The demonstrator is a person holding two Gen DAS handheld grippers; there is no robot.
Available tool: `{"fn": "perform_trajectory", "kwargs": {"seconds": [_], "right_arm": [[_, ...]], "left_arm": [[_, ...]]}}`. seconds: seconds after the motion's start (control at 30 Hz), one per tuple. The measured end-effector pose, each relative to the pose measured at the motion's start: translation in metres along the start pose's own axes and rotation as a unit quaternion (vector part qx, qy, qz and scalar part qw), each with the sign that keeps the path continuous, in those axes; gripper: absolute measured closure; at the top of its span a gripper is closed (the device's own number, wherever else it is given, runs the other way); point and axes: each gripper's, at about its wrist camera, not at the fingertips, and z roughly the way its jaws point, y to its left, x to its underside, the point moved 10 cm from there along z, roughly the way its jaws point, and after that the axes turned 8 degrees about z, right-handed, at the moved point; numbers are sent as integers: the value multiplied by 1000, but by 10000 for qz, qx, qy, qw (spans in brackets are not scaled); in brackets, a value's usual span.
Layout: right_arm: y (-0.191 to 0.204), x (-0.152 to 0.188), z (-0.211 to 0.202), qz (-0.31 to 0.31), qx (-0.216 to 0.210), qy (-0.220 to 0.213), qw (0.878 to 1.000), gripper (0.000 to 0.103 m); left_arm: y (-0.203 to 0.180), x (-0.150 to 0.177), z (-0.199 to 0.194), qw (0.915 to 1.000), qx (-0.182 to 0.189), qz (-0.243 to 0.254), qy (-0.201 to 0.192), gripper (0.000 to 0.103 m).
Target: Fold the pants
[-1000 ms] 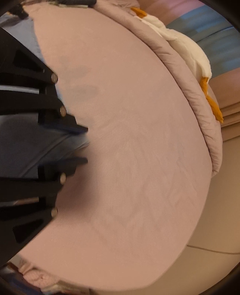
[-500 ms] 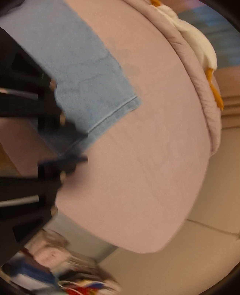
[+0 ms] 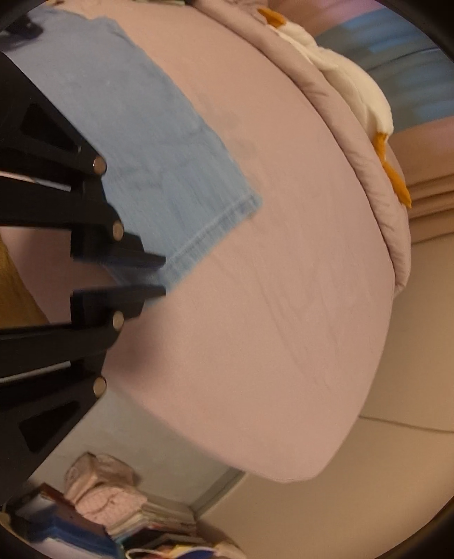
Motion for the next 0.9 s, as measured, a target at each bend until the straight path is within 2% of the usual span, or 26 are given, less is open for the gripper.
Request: {"fn": "perform_trajectory", "kwargs": {"seconds": [0.03, 0.07, 0.1, 0.23, 0.27, 0.3, 0.33, 0.37, 0.4, 0.43, 0.57, 0.67, 0.9], "right_arm": [[1, 2, -2, 24, -82, 24, 10000, 59], [5, 3, -1, 42, -179, 25, 9998, 35], [7, 2, -1, 48, -253, -1, 9997, 27], [14, 10, 13, -117, -281, 77, 9995, 27], [15, 12, 16, -166, -189, 102, 9996, 31], [15, 13, 20, -253, -63, 65, 9996, 44], [14, 13, 21, -392, 125, -48, 9991, 50], [14, 12, 21, -441, 178, -111, 9988, 59], [15, 12, 19, -516, 181, -176, 9983, 75], [18, 11, 16, -571, 83, -211, 9981, 79], [21, 7, 11, -523, -23, -248, 9983, 87], [20, 7, 10, -399, -21, -291, 9988, 87], [22, 15, 21, -585, 231, -308, 9975, 87]], "left_arm": [[0, 0, 0, 10000, -13, 13, -25, 55], [-1, 0, 0, 10000, -27, 28, -45, 55], [-2, -1, 1, 10000, -41, 42, -65, 55], [0, -2, 1, 9999, -9, -64, -145, 55], [0, -2, 1, 9998, 7, -99, -157, 55], [1, -3, 1, 9998, 24, -139, -170, 55], [1, -3, 1, 9997, 31, -151, -178, 55], [1, -3, 1, 9997, 31, -155, -184, 55], [1, -3, 1, 9997, 24, -154, -192, 55], [0, -2, 1, 9997, 8, -142, -201, 55], [-2, -1, 1, 9997, -109, -26, -209, 55], [-1, 0, 0, 9997, -125, -17, -204, 55], [2, 0, 0, 9996, 25, -177, -196, 55]]}}
